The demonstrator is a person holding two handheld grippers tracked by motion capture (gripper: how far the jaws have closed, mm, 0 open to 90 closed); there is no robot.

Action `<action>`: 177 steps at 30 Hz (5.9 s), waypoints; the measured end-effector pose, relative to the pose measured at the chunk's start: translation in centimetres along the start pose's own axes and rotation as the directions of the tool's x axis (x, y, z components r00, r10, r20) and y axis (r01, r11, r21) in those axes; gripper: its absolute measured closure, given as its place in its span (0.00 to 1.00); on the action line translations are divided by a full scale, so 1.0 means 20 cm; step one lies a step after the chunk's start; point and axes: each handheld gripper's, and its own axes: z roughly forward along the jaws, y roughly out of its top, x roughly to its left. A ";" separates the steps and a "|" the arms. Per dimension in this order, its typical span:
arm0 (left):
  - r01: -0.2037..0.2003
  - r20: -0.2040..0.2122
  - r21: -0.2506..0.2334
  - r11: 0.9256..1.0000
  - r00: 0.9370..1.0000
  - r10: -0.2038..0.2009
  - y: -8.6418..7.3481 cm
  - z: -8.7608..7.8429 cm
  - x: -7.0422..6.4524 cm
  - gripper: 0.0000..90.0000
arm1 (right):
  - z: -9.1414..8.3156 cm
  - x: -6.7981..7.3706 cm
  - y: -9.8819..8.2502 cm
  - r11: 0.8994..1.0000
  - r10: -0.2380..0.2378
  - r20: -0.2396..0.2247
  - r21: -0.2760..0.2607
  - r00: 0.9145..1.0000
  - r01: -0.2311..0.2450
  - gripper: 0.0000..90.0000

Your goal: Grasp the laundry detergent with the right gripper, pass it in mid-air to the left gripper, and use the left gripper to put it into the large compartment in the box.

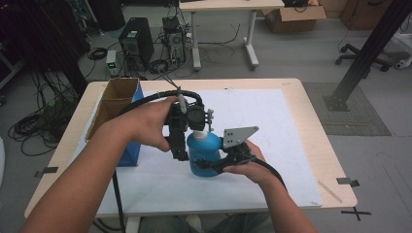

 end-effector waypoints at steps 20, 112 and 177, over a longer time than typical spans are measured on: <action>-0.021 0.006 -0.005 1.000 1.000 0.021 0.04 0.03 -0.02 0.00 | 0.11 0.01 0.07 1.000 -0.007 -0.013 -0.016 1.000 0.007 0.51; -0.036 -0.029 0.072 0.997 0.999 0.038 0.08 0.07 -0.03 0.44 | 0.15 0.02 0.08 1.000 -0.019 -0.002 -0.016 1.000 0.019 0.40; 0.865 -0.041 0.041 0.500 0.502 -0.864 -0.45 -0.46 0.41 0.43 | -0.49 -0.20 0.20 0.752 -0.097 0.211 0.656 0.973 -0.067 0.03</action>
